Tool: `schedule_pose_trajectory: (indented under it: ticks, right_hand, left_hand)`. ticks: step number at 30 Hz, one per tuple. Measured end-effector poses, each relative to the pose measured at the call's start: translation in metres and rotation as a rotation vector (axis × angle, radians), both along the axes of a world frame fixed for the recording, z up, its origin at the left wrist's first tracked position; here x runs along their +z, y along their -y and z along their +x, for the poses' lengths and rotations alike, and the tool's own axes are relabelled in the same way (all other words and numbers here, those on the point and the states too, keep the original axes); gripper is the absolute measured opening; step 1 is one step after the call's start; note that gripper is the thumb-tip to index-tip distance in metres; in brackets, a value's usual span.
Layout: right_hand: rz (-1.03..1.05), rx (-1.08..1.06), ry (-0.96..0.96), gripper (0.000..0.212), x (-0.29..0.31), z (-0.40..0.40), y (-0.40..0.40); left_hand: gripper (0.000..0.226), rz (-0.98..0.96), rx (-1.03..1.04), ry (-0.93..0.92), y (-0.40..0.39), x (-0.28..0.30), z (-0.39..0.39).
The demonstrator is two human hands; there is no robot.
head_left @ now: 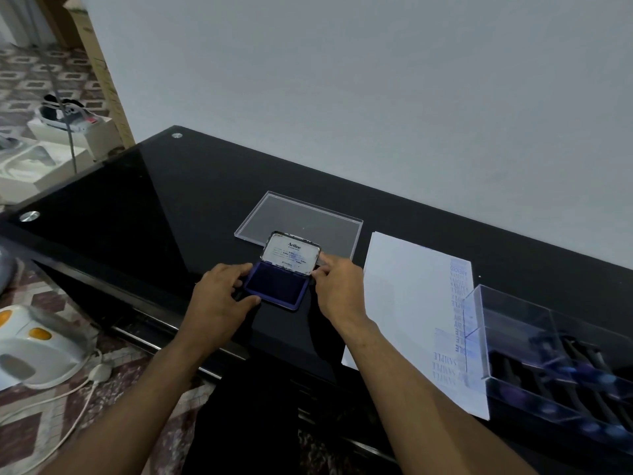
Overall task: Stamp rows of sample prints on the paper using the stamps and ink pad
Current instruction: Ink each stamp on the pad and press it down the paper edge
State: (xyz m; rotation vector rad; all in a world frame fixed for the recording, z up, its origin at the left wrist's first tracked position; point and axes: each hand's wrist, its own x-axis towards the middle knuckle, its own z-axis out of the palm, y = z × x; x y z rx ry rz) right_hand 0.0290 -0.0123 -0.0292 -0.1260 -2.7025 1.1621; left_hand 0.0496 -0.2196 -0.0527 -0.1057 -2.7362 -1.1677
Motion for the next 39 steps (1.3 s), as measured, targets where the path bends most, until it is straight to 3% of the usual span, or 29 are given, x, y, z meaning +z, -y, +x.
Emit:
schedule_pose_trajectory:
  ticks: [2,6,12,20,26,31,34,39]
  right_hand:
    - [0.008,-0.031,0.016,0.016,0.006,0.007,-0.009]
    - [0.057,-0.085,0.015,0.033,0.019,0.024,-0.036]
    - [0.133,-0.211,0.027,0.036,0.040,0.059,-0.097]
    - [0.213,-0.354,0.007,0.029,0.058,0.121,-0.184]
    - [0.268,-0.428,0.011,0.012,0.055,0.159,-0.227]
    - [0.248,-0.393,0.121,0.011,0.048,0.176,-0.247]
    - [0.258,-0.265,0.189,0.013,0.050,0.180,-0.248]
    - [0.298,-0.119,0.274,0.041,0.052,0.179,-0.244]
  left_hand:
    - [0.067,-0.007,-0.004,0.020,-0.002,0.005,0.001]
    - [0.061,-0.113,-0.053,-0.007,-0.023,0.020,0.004]
    - [0.056,-0.141,-0.201,-0.040,-0.096,0.046,0.018]
    - [0.051,-0.157,-0.475,-0.101,-0.211,0.050,0.050]
    - [0.051,-0.198,-0.584,-0.080,-0.265,0.039,0.070]
    - [0.047,-0.219,-0.609,-0.047,-0.286,0.028,0.077]
    - [0.047,-0.243,-0.596,-0.039,-0.289,0.022,0.075]
    - [0.048,-0.314,-0.603,-0.060,-0.284,0.007,0.071]
